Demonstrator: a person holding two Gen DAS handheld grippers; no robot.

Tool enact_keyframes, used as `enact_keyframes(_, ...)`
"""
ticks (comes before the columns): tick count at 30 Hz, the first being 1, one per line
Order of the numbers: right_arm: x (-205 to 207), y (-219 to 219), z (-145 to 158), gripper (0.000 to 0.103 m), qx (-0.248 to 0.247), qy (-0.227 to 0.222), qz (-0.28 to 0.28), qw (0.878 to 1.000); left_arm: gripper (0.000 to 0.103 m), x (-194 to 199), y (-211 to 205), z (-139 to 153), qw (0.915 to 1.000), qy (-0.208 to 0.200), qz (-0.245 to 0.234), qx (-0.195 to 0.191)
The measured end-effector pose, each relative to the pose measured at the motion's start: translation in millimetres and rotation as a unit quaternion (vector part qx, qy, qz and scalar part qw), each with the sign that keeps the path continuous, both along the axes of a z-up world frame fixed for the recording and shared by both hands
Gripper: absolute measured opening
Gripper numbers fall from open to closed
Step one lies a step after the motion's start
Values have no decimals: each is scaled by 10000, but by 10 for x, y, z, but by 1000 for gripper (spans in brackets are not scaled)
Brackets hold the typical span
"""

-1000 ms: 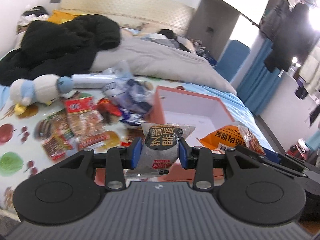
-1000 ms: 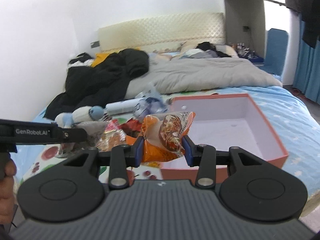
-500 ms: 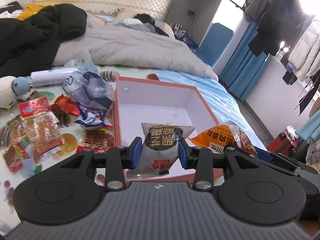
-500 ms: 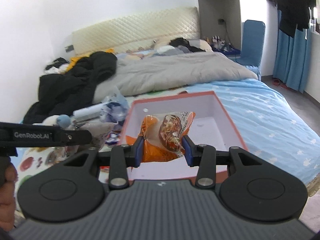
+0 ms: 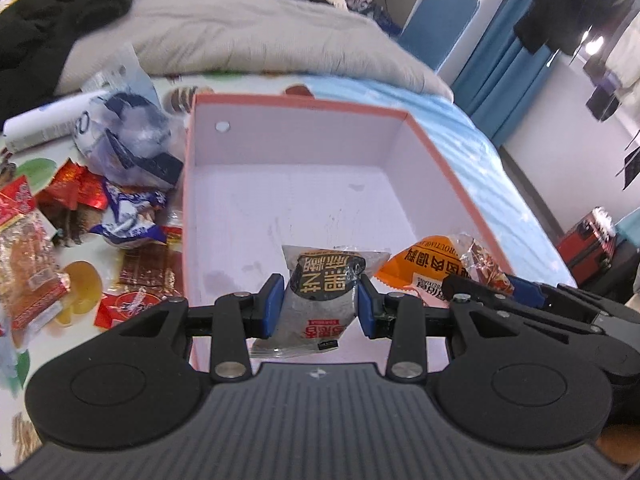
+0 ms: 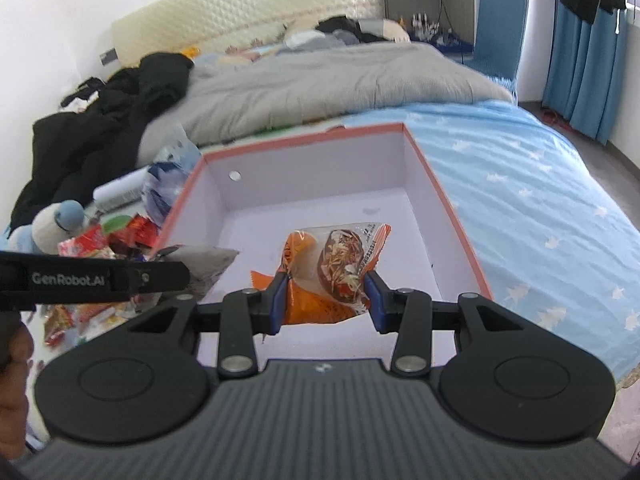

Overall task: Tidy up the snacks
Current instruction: 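Open both tools to drop the snack packets into the box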

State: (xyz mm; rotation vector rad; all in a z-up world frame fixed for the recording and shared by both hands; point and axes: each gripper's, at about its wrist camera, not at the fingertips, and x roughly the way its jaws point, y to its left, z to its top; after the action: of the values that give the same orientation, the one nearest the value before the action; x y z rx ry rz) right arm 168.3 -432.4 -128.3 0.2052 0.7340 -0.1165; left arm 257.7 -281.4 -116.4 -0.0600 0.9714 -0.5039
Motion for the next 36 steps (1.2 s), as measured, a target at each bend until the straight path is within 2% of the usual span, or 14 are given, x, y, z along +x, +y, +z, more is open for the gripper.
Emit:
enact_keyframes(6,214,-88,-216,44,102,262,18,9996,44,165,-91,-209,9998,155,-75,112)
enact_keyframes(12,321,-91,-275,46,121,325,44,9994,44,186,-58,-188,9998,144,-136,70)
enact_keyframes(14,324,-94,-260,48,125,303,22,9995,53,160,-28,-149,9998,95,-137,-51)
enact_keyframes(16,308,-107,-254,53,206,285,-38,9994,56,145,10,-97,9999,79,-95,-94)
enact_keyframes(23,147,-44,-107,53,233,205,-228,9993,56,-53,153,229,9996,-245,-108,-91)
enact_keyframes(36,-508,343,381,53,179,-395,-165,9989,56,-873,683,811,9965,-794,-34,-267)
